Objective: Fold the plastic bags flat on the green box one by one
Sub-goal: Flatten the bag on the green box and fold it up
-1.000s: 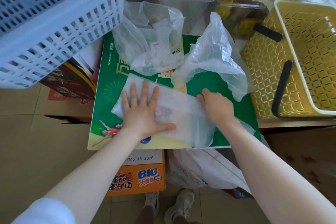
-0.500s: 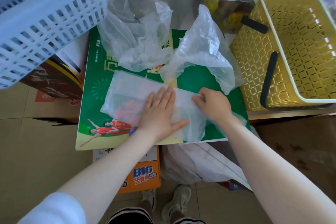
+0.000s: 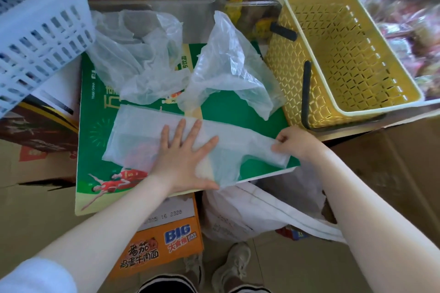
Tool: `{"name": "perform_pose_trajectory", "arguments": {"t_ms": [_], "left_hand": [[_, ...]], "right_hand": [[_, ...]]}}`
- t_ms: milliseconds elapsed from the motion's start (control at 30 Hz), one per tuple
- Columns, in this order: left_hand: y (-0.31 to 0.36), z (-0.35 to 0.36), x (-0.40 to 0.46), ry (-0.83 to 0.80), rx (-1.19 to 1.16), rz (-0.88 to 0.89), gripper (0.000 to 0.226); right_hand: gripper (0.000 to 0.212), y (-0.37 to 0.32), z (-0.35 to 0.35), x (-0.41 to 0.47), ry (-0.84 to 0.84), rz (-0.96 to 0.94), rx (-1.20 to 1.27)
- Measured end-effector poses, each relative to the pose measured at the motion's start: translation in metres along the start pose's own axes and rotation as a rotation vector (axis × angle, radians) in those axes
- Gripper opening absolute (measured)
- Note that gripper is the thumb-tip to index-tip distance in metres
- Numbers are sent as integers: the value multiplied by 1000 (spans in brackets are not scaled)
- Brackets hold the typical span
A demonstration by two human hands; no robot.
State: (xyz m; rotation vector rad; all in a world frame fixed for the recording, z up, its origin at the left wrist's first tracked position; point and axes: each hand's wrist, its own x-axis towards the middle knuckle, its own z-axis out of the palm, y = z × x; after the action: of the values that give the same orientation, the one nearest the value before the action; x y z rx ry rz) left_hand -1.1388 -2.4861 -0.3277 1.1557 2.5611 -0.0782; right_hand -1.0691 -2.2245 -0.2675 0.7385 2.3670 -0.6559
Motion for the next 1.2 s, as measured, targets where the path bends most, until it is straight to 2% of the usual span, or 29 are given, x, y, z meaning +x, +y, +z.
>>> {"name": "perform_pose_trajectory", "arguments": {"t_ms": [33, 67, 133, 200, 233, 300, 367, 433, 500, 567, 633, 700, 733, 800, 900, 967, 1033, 1133, 1200], "left_hand": [[0, 0, 0, -3, 5, 5, 107], [0, 0, 0, -5, 8, 7, 107], [-1, 0, 1, -13, 14, 10, 107], [-1, 0, 1, -13, 7, 7, 108], [-1, 0, 1, -8, 6, 6, 108], [0, -1, -1, -13, 14, 3, 108], [0, -1, -1, -9, 7, -1, 108], [1, -2, -2, 1, -4, -6, 107], [5, -2, -4, 7, -8, -37, 105], [11, 1, -6, 16, -42, -86, 96], [15, 4, -10, 41, -62, -100, 85], [15, 6, -12, 61, -73, -97, 78], [15, 7, -12, 65, -88, -103, 74], [14, 6, -11, 71, -107, -123, 67], [14, 6, -10, 83, -115, -146, 56], [14, 5, -9, 91, -105, -149, 56], [15, 5, -9, 93, -89, -145, 53], [14, 6, -9, 101, -95, -134, 54], [14, 7, -9, 118, -96, -128, 56]], "right_hand": [[13, -3, 4, -1, 41, 25, -57], [22, -6, 10, -4, 85, 47, -95], [54, -9, 22, -7, 156, 76, -134], [80, -12, 32, -7, 183, 121, -80], [84, -13, 35, -7, 193, 150, -19], [69, -16, 37, -7, 203, 187, 67], [40, -18, 32, -6, 157, 154, -2], [23, -21, 25, -5, 154, 95, -89], [15, -22, 21, 2, 304, 57, -112], [13, -24, 25, 5, 550, 39, -198], [27, -29, 40, -2, 751, -22, -253], [36, -36, 65, -19, 891, -185, -145], [36, -40, 77, -30, 905, -255, -46], [40, -46, 98, -49, 772, -260, 177], [49, -47, 116, -58, 615, -102, 218], [36, -46, 118, -58, 607, -17, 348], [25, -45, 115, -57, 551, 41, 622], [3, -44, 111, -57, 430, 6, 837], [11, -44, 107, -57, 409, -44, 925]]}}
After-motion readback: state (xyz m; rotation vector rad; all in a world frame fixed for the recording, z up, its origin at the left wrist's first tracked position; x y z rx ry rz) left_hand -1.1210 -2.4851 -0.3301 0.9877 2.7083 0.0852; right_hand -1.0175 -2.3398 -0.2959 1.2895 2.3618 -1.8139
